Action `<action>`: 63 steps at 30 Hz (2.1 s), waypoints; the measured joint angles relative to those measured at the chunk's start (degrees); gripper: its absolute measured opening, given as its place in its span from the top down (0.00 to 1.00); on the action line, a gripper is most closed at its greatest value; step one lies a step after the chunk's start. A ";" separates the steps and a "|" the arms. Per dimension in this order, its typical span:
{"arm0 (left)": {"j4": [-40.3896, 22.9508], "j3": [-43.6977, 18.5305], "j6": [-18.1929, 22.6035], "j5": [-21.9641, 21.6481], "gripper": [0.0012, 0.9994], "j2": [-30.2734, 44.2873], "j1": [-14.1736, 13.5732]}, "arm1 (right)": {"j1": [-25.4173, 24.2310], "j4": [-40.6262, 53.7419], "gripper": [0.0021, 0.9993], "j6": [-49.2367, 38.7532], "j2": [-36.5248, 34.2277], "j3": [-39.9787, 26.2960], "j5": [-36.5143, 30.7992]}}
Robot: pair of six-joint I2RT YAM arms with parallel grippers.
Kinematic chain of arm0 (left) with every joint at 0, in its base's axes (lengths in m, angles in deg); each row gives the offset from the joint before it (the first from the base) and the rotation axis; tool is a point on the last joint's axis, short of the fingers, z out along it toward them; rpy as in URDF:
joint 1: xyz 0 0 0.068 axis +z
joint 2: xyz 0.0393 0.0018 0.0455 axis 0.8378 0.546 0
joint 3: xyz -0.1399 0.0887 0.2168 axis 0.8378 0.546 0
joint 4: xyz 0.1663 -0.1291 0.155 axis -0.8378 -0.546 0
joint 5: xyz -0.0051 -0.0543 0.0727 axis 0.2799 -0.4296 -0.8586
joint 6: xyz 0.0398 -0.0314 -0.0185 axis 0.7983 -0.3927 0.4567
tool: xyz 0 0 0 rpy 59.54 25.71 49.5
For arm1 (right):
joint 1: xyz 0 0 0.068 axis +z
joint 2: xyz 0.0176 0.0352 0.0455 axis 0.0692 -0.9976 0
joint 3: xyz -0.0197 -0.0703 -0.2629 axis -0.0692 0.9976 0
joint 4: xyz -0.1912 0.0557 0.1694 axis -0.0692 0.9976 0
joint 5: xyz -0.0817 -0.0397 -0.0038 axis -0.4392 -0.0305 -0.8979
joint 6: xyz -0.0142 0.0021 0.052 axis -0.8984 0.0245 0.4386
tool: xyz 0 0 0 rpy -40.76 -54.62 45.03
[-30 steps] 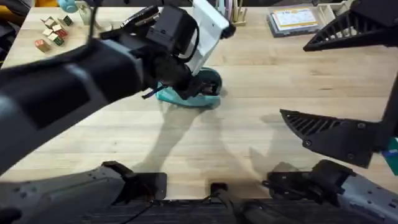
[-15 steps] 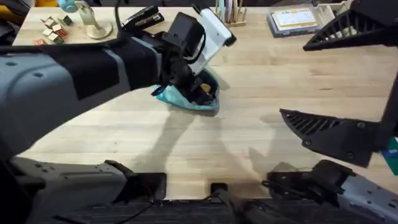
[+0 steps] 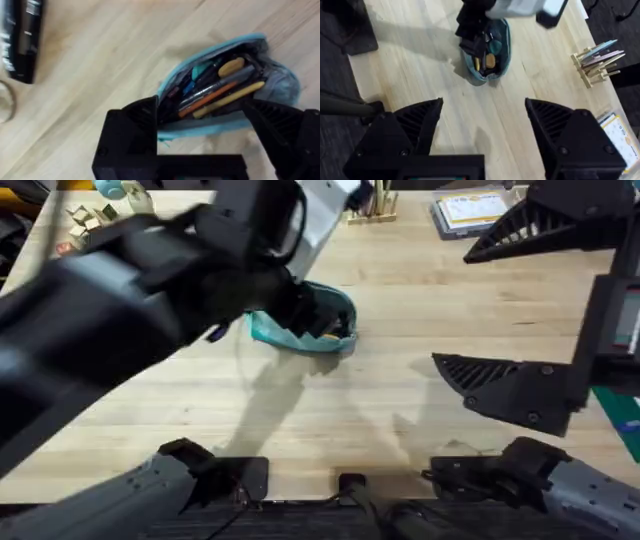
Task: Unzip the bag, pick up the pens from the table one at a time and place them inside, then zip the bag closed.
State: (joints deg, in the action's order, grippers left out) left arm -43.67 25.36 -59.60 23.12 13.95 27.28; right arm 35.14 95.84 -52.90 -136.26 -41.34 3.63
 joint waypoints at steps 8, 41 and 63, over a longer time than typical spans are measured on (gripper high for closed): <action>-9.31 0.00 9.42 -4.03 0.01 -21.81 0.91 | 0.00 -1.71 0.00 0.00 0.00 0.00 0.02; -27.85 0.00 28.01 -9.46 0.01 -29.83 26.10 | 0.00 -3.37 0.00 0.00 -9.40 0.00 1.31; -17.64 -0.02 50.12 21.28 0.01 -15.50 59.18 | 0.00 -3.37 0.00 0.00 -9.40 0.00 1.33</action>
State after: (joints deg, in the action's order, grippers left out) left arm -61.31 25.34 -9.49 44.40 -1.55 86.46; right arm 35.14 92.48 -52.90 -145.66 -41.34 4.96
